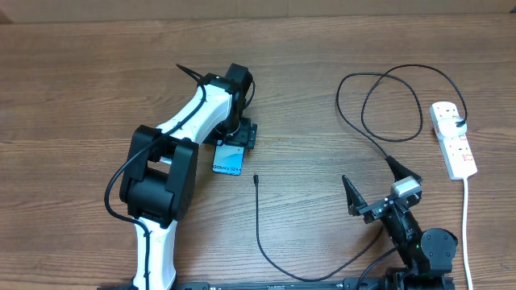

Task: Plug charger to phone and switch on socket
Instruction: 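Hold the phone raised in the left gripper above the table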

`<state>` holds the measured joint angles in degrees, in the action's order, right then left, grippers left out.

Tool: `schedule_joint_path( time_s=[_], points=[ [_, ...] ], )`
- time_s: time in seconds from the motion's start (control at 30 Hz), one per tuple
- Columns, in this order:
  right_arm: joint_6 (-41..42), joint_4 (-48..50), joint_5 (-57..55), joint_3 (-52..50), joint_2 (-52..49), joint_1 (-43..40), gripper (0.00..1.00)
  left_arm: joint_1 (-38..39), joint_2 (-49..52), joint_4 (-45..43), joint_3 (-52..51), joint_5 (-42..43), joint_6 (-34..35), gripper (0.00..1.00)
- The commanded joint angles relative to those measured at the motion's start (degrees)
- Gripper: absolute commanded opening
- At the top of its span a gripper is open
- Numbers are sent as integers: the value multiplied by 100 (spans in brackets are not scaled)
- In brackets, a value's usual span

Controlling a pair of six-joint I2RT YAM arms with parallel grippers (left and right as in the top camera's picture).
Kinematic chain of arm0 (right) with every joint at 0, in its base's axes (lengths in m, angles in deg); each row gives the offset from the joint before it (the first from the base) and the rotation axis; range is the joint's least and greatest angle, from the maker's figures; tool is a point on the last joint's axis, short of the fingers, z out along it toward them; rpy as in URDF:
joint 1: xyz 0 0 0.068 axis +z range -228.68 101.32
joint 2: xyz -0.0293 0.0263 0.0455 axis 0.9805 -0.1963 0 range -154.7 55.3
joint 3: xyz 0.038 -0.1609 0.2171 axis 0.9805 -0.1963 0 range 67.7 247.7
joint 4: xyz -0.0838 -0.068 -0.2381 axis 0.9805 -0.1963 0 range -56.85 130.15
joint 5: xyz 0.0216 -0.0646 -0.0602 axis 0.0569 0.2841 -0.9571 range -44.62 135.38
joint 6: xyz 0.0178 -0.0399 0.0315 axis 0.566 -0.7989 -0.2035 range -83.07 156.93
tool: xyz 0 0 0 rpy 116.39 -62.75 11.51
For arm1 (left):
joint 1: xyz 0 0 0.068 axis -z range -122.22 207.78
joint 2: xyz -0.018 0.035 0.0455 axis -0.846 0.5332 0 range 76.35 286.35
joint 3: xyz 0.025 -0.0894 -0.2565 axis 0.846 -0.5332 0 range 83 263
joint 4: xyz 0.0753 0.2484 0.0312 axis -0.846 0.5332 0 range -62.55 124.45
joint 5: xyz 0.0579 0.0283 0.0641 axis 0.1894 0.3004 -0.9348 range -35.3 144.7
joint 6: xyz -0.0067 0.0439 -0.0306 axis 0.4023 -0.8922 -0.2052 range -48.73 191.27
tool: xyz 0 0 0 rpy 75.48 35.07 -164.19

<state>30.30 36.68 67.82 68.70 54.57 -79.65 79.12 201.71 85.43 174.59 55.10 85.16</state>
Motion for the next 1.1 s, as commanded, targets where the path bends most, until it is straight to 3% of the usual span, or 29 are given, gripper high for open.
schedule_joint_path(
  time_s=[0.0,0.2,0.43,0.53,0.73,0.97,1.07],
  points=[
    [24,31,-50,-52,50,26,100,-44,549,-109,-306,-227,24,94],
    [26,33,-50,-52,50,26,100,-44,549,-85,-317,-225,24,100],
    [26,33,-50,-52,50,26,100,-44,549,-127,-426,-234,17,100],
    [24,33,-50,-52,50,28,100,-44,549,-131,-433,-232,-96,97],
    [26,33,-50,-52,50,26,100,-44,549,-149,-433,-229,-151,81],
    [24,31,-50,-52,50,26,100,-44,549,-79,-433,-229,-238,87],
    [26,33,-50,-52,50,26,100,-44,549,-22,-433,-227,-352,85]
  ],
)
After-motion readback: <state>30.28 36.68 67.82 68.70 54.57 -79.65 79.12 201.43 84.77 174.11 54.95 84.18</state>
